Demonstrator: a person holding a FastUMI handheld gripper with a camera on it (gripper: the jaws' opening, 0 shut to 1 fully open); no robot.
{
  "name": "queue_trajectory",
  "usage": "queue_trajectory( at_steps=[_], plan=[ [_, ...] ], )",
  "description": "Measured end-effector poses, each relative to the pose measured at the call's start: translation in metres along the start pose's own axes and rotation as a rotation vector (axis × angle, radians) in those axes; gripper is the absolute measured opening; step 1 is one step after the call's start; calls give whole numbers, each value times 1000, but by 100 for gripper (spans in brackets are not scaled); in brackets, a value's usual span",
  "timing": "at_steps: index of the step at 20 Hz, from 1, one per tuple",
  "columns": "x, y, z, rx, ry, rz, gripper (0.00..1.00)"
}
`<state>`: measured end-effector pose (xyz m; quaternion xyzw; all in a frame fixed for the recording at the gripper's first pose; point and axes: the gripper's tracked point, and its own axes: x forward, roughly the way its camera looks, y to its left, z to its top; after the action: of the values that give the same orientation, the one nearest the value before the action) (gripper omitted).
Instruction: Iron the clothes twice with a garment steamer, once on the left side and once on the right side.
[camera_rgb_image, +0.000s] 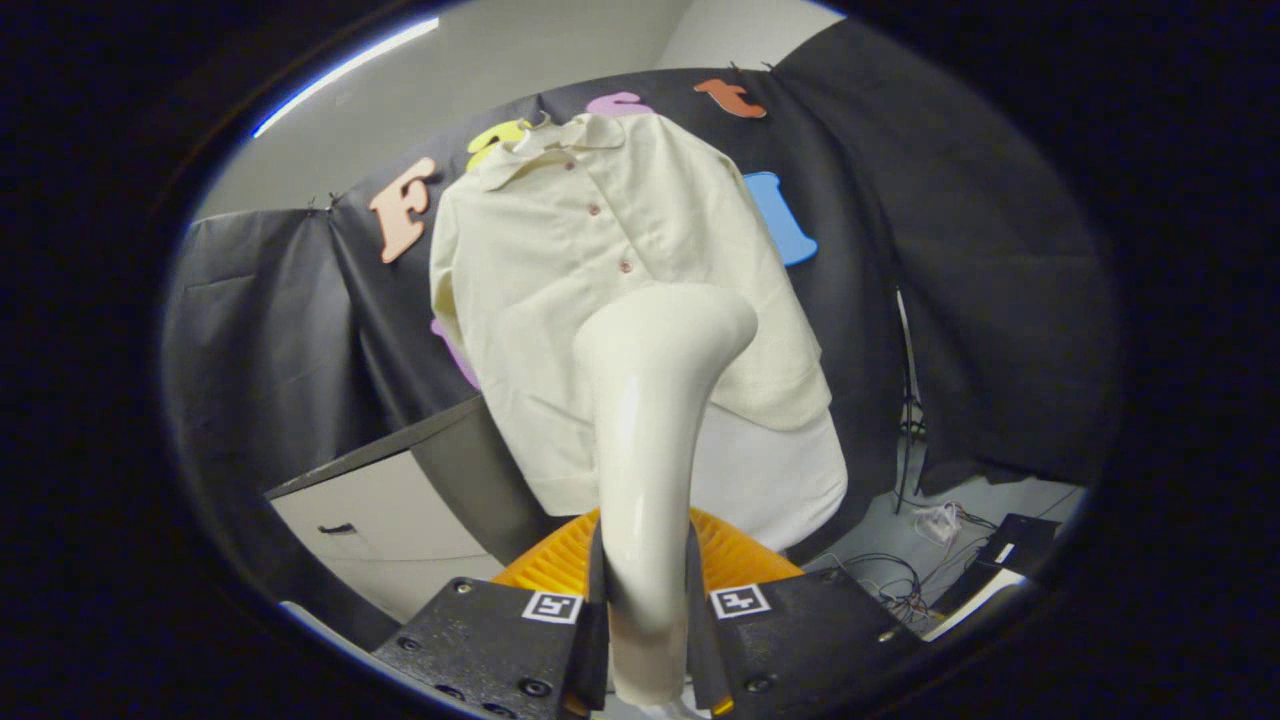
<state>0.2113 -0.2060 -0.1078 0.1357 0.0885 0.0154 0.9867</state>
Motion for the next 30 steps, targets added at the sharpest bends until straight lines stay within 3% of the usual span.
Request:
queue_trajectory(
  at_steps=[5,20,26,30],
  plan=[
    [-33,54,10,-86,-36,38,32],
    [-145,257,27,-177,-228,334,32],
    [-170,302,22,-237,-291,359,32],
    [-180,306,14,-269,-333,312,32]
  ],
)
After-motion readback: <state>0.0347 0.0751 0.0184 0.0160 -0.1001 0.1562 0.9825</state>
